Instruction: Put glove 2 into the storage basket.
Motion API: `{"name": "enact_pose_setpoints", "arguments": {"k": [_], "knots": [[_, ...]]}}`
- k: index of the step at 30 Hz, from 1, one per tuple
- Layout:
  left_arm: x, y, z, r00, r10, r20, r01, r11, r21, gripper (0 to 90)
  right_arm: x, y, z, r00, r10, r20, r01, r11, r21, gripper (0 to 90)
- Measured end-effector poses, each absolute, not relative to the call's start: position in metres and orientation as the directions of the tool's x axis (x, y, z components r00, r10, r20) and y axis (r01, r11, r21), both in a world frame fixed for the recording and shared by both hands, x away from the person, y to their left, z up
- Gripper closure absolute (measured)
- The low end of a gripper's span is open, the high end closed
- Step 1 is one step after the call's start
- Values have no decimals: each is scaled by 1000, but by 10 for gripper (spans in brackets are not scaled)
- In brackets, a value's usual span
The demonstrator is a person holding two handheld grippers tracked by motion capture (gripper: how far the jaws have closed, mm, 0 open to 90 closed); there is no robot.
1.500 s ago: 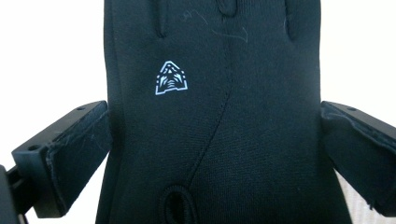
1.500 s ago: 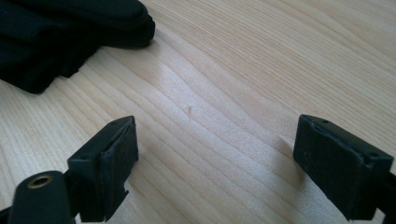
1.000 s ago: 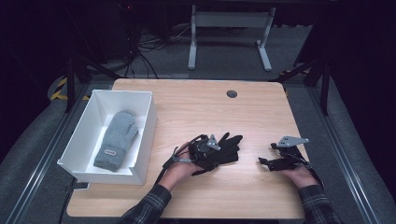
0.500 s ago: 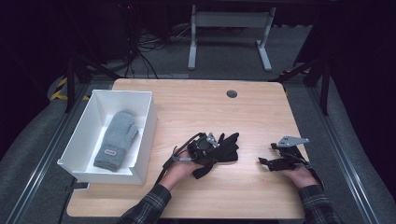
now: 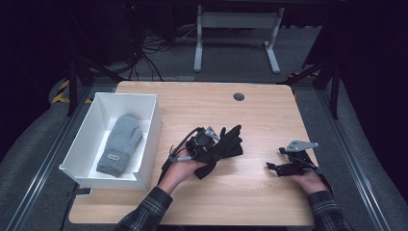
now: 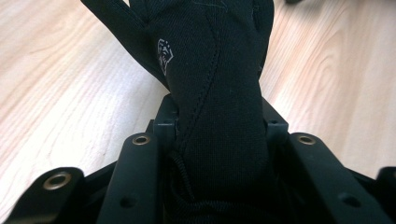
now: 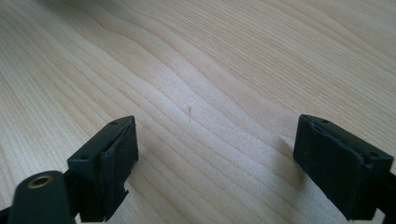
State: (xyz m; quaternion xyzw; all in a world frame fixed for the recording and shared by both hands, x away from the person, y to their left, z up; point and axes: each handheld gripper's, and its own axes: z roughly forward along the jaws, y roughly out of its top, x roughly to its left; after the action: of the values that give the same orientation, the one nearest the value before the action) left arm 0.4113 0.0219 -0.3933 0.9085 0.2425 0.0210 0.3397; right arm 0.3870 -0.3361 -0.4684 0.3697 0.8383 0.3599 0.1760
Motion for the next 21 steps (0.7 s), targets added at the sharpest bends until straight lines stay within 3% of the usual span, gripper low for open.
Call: {"name": "enact_pose_setpoints", "arguments": {"k": [21], "knots": [[418,59,-318,843,516,-150,477,-591,650,625,387,-336,-468,-664,747,-26,496,466,733,143]]}}
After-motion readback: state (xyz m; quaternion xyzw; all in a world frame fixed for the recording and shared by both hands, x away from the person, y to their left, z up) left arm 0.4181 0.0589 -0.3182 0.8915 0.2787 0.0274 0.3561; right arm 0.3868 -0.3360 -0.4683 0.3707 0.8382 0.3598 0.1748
